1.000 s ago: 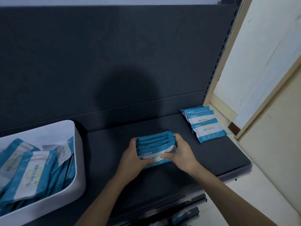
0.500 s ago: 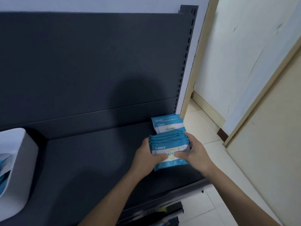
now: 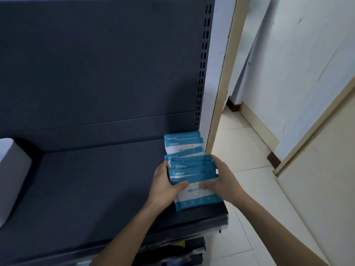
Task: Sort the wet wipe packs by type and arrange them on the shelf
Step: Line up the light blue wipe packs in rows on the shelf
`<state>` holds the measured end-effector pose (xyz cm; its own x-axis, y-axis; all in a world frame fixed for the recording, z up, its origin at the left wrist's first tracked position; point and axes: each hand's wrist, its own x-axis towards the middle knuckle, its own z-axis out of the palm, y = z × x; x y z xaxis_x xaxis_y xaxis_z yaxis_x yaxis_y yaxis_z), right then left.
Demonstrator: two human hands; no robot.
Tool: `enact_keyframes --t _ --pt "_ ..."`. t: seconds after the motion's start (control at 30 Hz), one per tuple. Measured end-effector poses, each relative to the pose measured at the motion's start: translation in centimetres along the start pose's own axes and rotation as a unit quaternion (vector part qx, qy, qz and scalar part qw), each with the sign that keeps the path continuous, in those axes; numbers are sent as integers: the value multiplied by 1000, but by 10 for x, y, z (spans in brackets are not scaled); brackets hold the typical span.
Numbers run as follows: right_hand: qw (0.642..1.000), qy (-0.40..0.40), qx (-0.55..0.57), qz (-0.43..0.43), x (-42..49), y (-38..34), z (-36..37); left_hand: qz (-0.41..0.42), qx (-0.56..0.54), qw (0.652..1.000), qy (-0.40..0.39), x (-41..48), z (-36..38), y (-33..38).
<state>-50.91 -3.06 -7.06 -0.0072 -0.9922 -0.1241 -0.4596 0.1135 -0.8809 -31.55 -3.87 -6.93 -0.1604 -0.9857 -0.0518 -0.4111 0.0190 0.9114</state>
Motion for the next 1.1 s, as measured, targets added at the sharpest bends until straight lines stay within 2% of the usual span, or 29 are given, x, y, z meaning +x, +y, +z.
enact_keyframes --t 0.07,0.17,0.3,0.47,0.53,0.77,0.87,1.0,1.1 --pt "1000 3 17 -5 2 1 -2 1 -49 999 10 2 2 2" --pt "992 -17 122 2 6 -1 -4 -21 -106 994 8 10 3 5" --pt "992 -31 119 7 15 -2 0 -47 -121 991 -11 20 10 5" --pt "990 -33 138 16 20 3 2 -61 -141 988 15 23 17 -3" --pt "990 -29 138 18 23 3 5 -60 -120 991 27 25 21 -5" --pt "997 -23 65 -26 28 6 13 -26 72 997 6 32 21 -12" --pt "998 -34 45 -14 27 15 14 -20 78 997 3 31 21 -17" --pt "998 1 57 -26 23 19 15 9 44 999 28 24 22 -10" --pt "998 4 -8 -55 18 18 20 2 119 993 -8 18 26 -15"
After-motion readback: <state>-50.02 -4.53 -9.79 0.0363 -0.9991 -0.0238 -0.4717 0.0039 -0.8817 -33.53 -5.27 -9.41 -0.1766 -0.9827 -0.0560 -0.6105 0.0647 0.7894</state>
